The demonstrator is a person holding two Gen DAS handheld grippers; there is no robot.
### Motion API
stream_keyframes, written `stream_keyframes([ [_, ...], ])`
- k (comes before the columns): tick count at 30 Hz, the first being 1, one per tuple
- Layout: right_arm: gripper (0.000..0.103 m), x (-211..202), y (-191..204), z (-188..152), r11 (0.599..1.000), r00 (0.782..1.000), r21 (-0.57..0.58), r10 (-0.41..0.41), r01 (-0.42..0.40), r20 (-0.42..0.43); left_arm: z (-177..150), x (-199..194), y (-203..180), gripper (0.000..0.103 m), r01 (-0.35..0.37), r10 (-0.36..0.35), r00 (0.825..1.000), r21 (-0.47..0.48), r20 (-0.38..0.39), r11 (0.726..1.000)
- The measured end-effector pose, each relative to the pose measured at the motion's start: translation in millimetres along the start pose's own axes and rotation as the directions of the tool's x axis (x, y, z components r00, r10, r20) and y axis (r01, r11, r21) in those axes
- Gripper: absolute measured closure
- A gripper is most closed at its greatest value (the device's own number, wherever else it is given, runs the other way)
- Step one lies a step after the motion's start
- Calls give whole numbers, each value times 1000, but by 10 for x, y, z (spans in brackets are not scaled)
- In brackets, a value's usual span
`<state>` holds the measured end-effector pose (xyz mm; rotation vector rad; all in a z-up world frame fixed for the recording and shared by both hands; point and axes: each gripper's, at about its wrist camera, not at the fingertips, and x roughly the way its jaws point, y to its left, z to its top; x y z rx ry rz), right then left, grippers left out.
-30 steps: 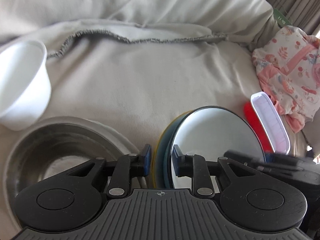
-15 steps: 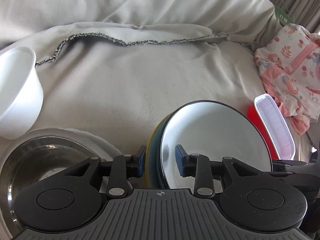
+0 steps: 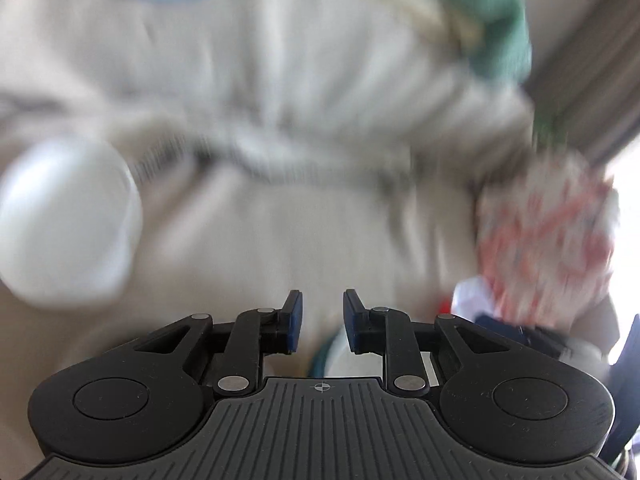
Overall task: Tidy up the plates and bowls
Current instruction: 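Move the left gripper to the white plastic bowl with orange print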
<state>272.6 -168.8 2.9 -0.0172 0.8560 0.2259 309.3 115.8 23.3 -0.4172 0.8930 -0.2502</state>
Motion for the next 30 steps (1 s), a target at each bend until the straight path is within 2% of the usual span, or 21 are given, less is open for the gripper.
stream_keyframes([
  [2, 31, -56, 185, 279, 996, 998, -77, -47, 49, 39, 172, -297, 164, 72, -5, 8, 991, -22, 130, 1000],
  [4, 26, 34, 418, 539, 988, 997, -138, -71, 74, 27, 192, -520, 441, 73, -98, 114, 966, -77, 231, 992],
  [6, 26, 222, 657, 723, 985, 994, -149, -100, 93, -36, 200, -623, 791, 76, -257, 287, 929, -153, 234, 954],
  [7, 26, 327, 782, 790, 985, 992, -145, -101, 90, -74, 203, -643, 985, 76, -308, 346, 914, -193, 212, 932],
  [8, 26, 425, 929, 851, 987, 990, -143, -86, 70, -110, 200, -653, 1195, 76, -313, 359, 915, -237, 184, 920],
  [10, 24, 573, 1228, 939, 990, 987, -140, -38, 16, -155, 163, -649, 1576, 76, -247, 307, 941, -330, 143, 911],
  [13, 19, 731, 1702, 1018, 988, 988, -143, 35, -56, -150, 125, -551, 1887, 76, -197, 259, 960, -406, 104, 893],
  [16, 19, 975, 2134, 1048, 974, 970, -145, 143, -172, -195, 85, -414, 1992, 76, -237, 289, 955, -422, 64, 875],
  [20, 19, 1437, 2477, 1041, 979, 956, -77, 167, -190, -243, 47, -207, 2089, 76, -279, 326, 945, -436, 37, 856],
  [22, 26, 1692, 2533, 994, 983, 945, -37, 162, -179, -285, 25, -71, 2168, 76, -271, 315, 949, -449, 23, 851],
  [23, 42, 1804, 2540, 963, 985, 937, -19, 160, -174, -311, 6, -1, 2191, 76, -261, 300, 954, -455, 15, 851],
  [24, 68, 1899, 2527, 929, 984, 926, -2, 166, -177, -338, -10, 55, 2207, 75, -246, 281, 960, -459, 9, 853],
  [25, 78, 1974, 2500, 905, 982, 912, 17, 181, -188, -368, -19, 111, 2202, 74, -238, 269, 963, -459, 3, 856],
  [26, 85, 2000, 2455, 883, 978, 901, 44, 207, -206, -381, -27, 152, 2177, 79, -242, 272, 962, -454, 2, 858],
  [28, 85, 1928, 2331, 858, 972, 905, 61, 233, -227, -355, -33, 190, 2094, 84, -220, 256, 967, -452, 18, 864],
  [30, 85, 1799, 2185, 872, 972, 923, 38, 230, -230, -307, -36, 160, 1979, 84, -126, 183, 980, -468, 76, 875],
])
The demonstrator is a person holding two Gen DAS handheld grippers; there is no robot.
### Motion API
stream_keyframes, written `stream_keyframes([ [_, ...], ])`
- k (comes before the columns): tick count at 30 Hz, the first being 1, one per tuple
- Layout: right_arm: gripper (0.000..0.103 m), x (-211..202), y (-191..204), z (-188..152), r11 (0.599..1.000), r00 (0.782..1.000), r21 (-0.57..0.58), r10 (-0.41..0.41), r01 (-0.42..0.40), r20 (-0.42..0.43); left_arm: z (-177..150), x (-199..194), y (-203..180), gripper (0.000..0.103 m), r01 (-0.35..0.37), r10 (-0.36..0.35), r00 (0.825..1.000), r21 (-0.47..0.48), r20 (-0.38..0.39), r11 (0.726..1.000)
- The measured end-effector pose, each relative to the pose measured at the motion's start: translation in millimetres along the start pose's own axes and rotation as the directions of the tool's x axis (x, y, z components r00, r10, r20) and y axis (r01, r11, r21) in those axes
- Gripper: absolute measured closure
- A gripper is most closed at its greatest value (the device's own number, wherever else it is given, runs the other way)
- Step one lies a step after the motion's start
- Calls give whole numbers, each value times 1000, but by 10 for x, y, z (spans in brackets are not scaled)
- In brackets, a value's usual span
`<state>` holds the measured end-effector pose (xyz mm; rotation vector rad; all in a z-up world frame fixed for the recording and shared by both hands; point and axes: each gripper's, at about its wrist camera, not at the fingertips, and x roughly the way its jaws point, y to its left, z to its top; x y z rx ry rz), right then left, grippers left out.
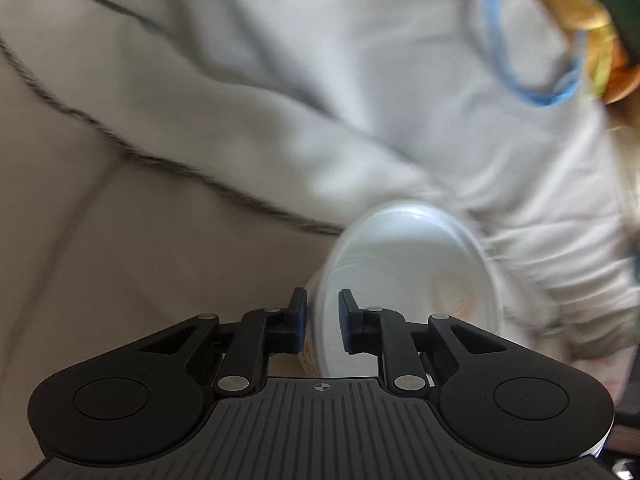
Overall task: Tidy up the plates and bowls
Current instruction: 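Move the left gripper to the white plastic bowl with orange print, then grasp the white bowl's rim with the left gripper and lift it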
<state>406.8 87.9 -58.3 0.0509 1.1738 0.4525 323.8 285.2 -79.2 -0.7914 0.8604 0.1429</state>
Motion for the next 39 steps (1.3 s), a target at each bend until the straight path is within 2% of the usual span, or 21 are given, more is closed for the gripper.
stream_keyframes([
  [3, 85, -294, -308, -48, 1000, 998, 6, 14, -15, 55, -109, -111, -279, 80, 120, -120, 993, 12, 13, 993],
  [5, 85, -495, -547, -94, 1000, 997, 13, 16, -17, 77, -222, -103, -564, 79, 147, -145, 989, 72, -26, 987],
  [8, 85, -679, -892, -183, 999, 995, 26, -31, 28, 95, -459, 82, -985, 79, 107, -90, 990, 175, -106, 979],
  [11, 82, -713, -1219, -276, 997, 993, 44, -65, 61, 95, -687, 414, -1297, 79, 26, 34, 978, 282, -205, 959],
  [13, 77, -695, -1411, -318, 996, 994, 71, -68, 62, 80, -777, 610, -1378, 77, 17, 62, 965, 294, -256, 956],
  [15, 72, -691, -1586, -382, 993, 992, 108, -60, 48, 114, -813, 735, -1415, 77, 17, 68, 957, 289, -284, 957],
  [17, 69, -679, -1678, -407, 990, 991, 126, -77, 63, 109, -837, 749, -1417, 76, 23, 59, 965, 308, -257, 951],
  [19, 69, -704, -1749, -431, 990, 993, 136, -59, 45, 104, -856, 737, -1404, 76, 2, 74, 972, 321, -225, 947],
  [22, 69, -693, -1797, -467, 988, 997, 148, 25, -34, 66, -845, 763, -1368, 76, 21, 62, 965, 313, -255, 949],
  [25, 68, -623, -1780, -495, 985, 998, 162, 55, -59, 27, -814, 822, -1340, 76, 33, 53, 961, 301, -273, 953],
  [29, 68, -642, -1701, -515, 991, 997, 129, 39, -47, 64, -856, 786, -1375, 75, 34, 56, 963, 327, -264, 944],
  [34, 73, -725, -1781, -465, 992, 991, 128, -10, -7, 134, -882, 753, -1419, 74, 109, -21, 962, 314, -271, 943],
  [39, 73, -658, -1948, -454, 982, 994, 186, -53, 34, 100, -905, 797, -1398, 74, 69, 15, 967, 322, -253, 944],
])
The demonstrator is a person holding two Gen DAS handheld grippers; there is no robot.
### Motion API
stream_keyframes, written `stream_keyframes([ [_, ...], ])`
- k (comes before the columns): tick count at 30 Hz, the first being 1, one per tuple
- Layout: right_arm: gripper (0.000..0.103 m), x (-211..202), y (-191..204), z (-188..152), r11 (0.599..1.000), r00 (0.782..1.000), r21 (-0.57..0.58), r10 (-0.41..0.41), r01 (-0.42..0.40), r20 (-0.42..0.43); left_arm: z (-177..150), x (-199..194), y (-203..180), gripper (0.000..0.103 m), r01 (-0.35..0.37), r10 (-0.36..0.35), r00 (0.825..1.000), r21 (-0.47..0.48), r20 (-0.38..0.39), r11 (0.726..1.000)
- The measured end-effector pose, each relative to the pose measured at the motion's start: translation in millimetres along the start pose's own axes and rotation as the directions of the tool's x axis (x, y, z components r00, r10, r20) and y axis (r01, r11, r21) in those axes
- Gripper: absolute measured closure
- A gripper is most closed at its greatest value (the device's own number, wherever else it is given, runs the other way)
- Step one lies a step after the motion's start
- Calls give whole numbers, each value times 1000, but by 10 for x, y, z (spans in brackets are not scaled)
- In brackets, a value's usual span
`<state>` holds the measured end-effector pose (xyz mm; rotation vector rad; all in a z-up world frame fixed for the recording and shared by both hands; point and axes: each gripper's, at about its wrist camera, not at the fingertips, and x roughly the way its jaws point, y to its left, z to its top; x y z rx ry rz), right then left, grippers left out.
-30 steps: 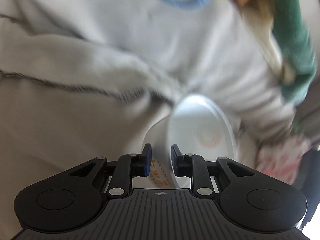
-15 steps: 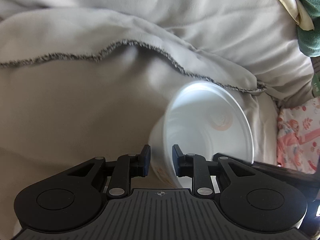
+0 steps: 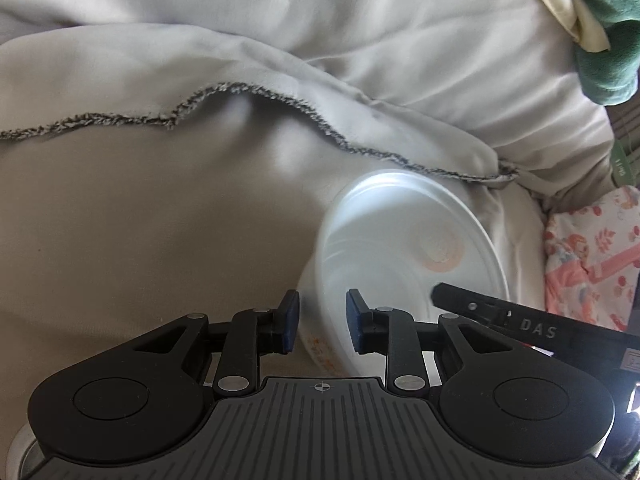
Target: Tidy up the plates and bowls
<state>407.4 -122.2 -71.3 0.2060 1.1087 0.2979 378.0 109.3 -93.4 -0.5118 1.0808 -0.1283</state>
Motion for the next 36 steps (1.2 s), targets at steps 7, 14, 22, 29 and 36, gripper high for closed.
stream_keyframes([
  [7, 73, 53, 1, -13, 999, 998, -2, 33, -33, -44, -26, 151, 26, 74, 8, -8, 999, -20, -45, 1000],
  [14, 77, -112, 3, -21, 997, 997, 17, 71, -71, 15, -44, -160, -193, 73, 46, -49, 996, 55, 72, 997],
  [22, 77, -1214, -9, -304, 991, 963, -11, 132, -133, 236, -418, -1094, -785, 67, 51, -86, 985, 223, 147, 973],
  [29, 76, -1453, -67, -759, 996, 976, -13, 84, -84, 203, -851, -961, -660, 70, 87, -89, 996, 181, 5, 980],
  [36, 73, -1315, -6, -1028, 995, 981, -32, -88, 95, 176, -1023, -981, -359, 79, 179, -174, 983, 107, -54, 978],
])
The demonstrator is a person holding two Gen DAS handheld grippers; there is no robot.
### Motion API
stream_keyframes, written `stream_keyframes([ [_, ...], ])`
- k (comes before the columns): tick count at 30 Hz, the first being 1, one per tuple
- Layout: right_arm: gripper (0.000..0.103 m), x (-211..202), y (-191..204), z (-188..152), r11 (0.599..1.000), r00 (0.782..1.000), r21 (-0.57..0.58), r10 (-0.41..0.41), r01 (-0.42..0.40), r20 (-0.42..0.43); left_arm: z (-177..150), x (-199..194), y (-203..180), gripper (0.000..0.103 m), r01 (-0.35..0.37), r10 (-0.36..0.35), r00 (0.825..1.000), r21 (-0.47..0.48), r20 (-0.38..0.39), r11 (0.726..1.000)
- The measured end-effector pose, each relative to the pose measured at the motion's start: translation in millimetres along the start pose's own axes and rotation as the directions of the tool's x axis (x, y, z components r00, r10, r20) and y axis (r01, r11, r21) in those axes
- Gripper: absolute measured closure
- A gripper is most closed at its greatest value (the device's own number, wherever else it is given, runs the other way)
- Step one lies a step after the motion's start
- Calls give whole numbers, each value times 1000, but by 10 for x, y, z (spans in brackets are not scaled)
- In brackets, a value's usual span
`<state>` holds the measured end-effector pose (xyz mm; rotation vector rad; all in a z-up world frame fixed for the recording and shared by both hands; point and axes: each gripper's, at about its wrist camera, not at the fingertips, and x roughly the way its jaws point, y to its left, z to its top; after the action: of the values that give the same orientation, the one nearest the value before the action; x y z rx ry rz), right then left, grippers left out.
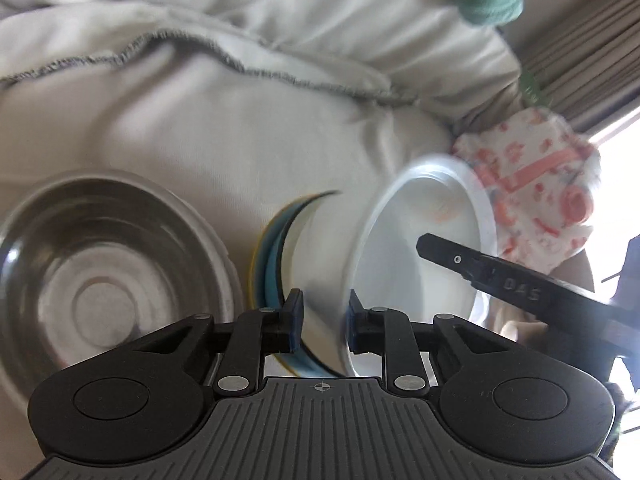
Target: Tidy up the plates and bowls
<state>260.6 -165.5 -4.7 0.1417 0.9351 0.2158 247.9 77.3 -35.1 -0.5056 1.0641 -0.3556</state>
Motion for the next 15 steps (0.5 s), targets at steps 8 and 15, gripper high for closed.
stream_keyframes([
  [8, 56, -420, 370, 209, 996, 993, -94, 4, 7, 115, -170, -850, 544, 78, -152, 165, 957, -74, 240, 986],
  [15, 43, 334, 1274, 430, 946, 976, -290, 91, -146, -197, -392, -850, 1293, 78, -263, 314, 930, -252, 190, 931],
])
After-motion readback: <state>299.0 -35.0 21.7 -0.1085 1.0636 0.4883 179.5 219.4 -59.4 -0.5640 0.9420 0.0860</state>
